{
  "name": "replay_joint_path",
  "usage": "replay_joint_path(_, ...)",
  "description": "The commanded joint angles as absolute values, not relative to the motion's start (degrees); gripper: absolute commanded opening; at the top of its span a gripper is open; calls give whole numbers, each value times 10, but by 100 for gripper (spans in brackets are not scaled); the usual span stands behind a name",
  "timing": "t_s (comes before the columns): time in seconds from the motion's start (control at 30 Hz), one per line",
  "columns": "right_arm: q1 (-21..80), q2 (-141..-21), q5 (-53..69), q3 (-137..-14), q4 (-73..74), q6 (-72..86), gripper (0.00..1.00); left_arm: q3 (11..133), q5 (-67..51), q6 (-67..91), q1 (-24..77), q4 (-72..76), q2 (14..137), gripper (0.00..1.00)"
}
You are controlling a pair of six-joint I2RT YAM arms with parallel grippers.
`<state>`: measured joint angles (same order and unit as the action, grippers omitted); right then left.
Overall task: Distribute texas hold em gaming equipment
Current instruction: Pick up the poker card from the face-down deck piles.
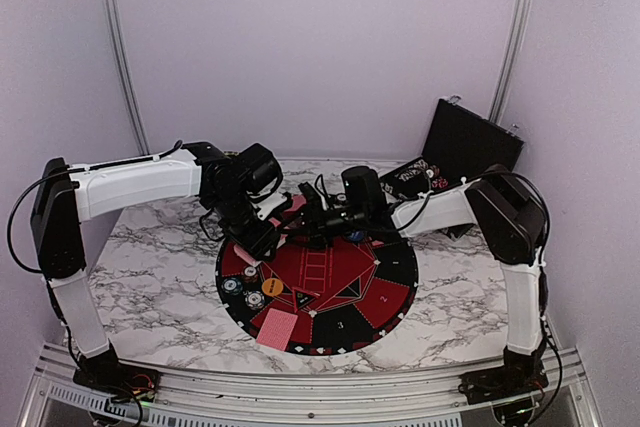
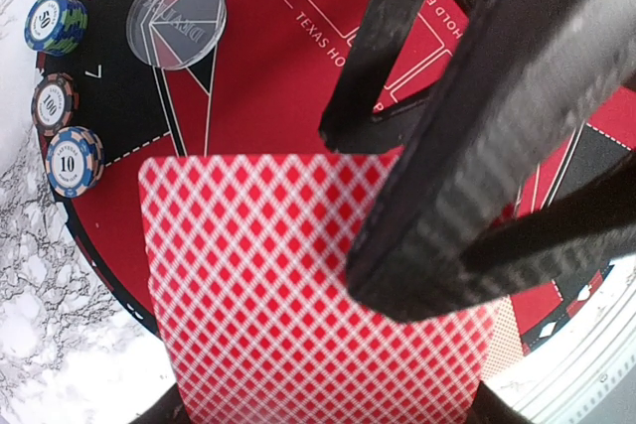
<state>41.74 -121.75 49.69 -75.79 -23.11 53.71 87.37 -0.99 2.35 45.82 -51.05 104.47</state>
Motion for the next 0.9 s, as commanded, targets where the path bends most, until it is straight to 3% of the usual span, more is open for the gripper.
replay_joint_path(0.0, 408, -1184, 492, -751, -243, 538, 56, 882, -5, 20, 460, -513, 1043, 29)
replay_joint_path(0.17, 402, -1170, 491, -737, -252, 545, 55, 882, -4, 20, 459, -513, 1043, 29)
replay_joint_path(0.43, 404, -1164, 499, -727, -271, 559, 38, 881, -4, 20, 457, -513, 1043, 29)
replay_joint_path(0.87, 418, -1171, 509, -725, -292, 577, 28, 884, -3, 19, 456, -513, 1048, 29)
